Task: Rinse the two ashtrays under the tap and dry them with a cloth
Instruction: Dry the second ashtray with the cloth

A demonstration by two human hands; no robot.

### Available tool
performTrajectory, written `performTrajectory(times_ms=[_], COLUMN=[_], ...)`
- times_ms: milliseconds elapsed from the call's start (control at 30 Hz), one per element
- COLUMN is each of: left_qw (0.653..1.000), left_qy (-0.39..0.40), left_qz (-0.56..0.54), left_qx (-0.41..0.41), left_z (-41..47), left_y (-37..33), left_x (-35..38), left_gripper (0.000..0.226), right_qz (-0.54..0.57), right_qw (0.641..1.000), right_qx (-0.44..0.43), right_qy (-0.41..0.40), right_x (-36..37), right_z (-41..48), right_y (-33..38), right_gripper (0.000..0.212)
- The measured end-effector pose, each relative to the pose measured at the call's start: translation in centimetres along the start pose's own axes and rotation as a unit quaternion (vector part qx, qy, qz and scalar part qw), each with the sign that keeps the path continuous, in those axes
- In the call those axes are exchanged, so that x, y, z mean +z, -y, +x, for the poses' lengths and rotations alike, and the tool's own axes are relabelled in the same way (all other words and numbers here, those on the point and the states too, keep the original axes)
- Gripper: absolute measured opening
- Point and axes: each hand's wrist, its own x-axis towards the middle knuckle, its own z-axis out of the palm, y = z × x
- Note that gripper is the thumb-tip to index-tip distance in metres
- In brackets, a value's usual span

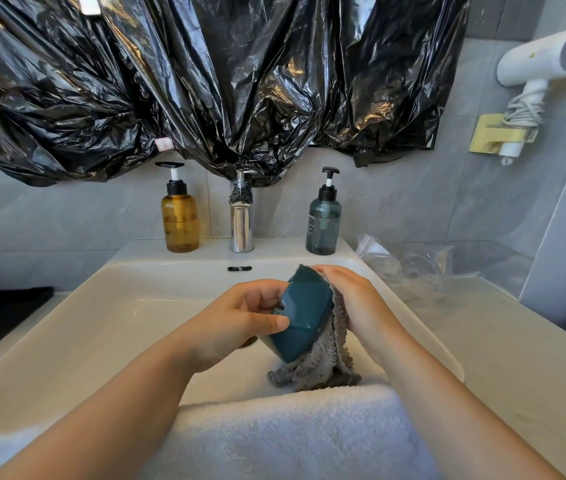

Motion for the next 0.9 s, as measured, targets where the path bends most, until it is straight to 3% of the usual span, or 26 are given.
performTrajectory(times_ms=[200,367,500,667,900], left_qw=[0.986,0.984,0.991,0.978,0.934], left_qy=[-0.012,-0.105,-0.114,-0.148,-0.258], left_qz=[-0.158,-0.121,-0.053,-0.143,-0.239], left_qx=[-0.046,-0.075,-0.045,0.019,-0.057], left_z=[0.8,1.0,0.7,0.9,1.1], left_y=[0.3,0.5,0.5,0.1,-0.2], left_x=[-0.1,-0.1,-0.3,-0.7,-0.6], left_gripper=[0.044,0.025,0.032,0.019,0.022], right_qz=[0.001,-0.025,-0.068,-0.074,-0.02], right_qw=[0.999,0.996,0.996,0.995,0.987], right_qx=[-0.016,-0.079,-0.049,-0.026,-0.119], right_qy=[0.041,0.032,-0.003,-0.067,-0.103], right_x=[0.7,1.0,0.6,-0.2,0.1], right_z=[-0.9,-1.3,-0.6,-0.6,-1.7], right_y=[0.1,0.4,-0.4,-0.9,0.3], right_gripper=[0.031,0.028,0.031,0.029,0.021])
